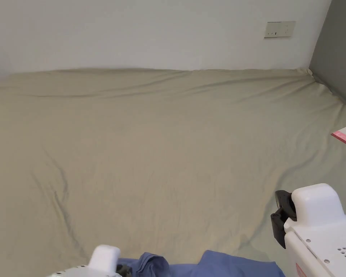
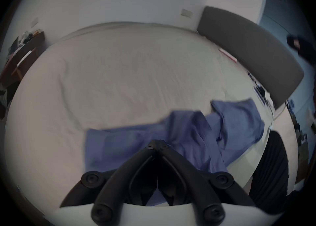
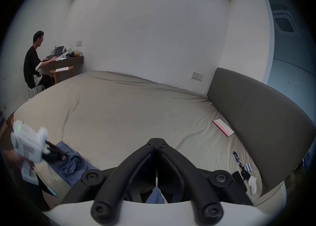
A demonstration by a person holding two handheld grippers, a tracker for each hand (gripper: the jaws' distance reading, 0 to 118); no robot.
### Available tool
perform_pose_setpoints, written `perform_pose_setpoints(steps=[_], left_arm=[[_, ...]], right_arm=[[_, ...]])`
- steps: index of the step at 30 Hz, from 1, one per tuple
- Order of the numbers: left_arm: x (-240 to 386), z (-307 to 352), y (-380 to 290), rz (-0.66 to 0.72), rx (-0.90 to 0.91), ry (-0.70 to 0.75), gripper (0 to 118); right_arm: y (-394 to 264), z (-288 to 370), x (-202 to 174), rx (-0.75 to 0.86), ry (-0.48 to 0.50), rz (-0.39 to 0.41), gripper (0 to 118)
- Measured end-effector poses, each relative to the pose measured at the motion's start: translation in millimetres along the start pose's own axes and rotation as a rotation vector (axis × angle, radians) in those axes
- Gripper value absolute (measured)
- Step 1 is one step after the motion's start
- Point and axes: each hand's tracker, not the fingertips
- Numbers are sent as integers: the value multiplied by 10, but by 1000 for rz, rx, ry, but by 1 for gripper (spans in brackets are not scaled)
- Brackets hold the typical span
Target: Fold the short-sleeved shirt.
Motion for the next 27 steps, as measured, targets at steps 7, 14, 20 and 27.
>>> perform_pose_setpoints(steps=[7, 14, 20, 27], left_arm=[[562, -286, -187, -116, 8, 120, 0], [837, -311, -214, -142, 41, -18, 0], [813, -176, -93, 24, 54, -368, 0], [-218, 263, 72, 343, 145, -436, 6]], right_arm=[[-32, 39, 11, -16, 10, 3, 2], [-49, 3, 23, -29, 10, -1, 2], [-5, 6, -5, -24, 14, 14, 2], [40, 1, 13, -18, 11, 16, 2]])
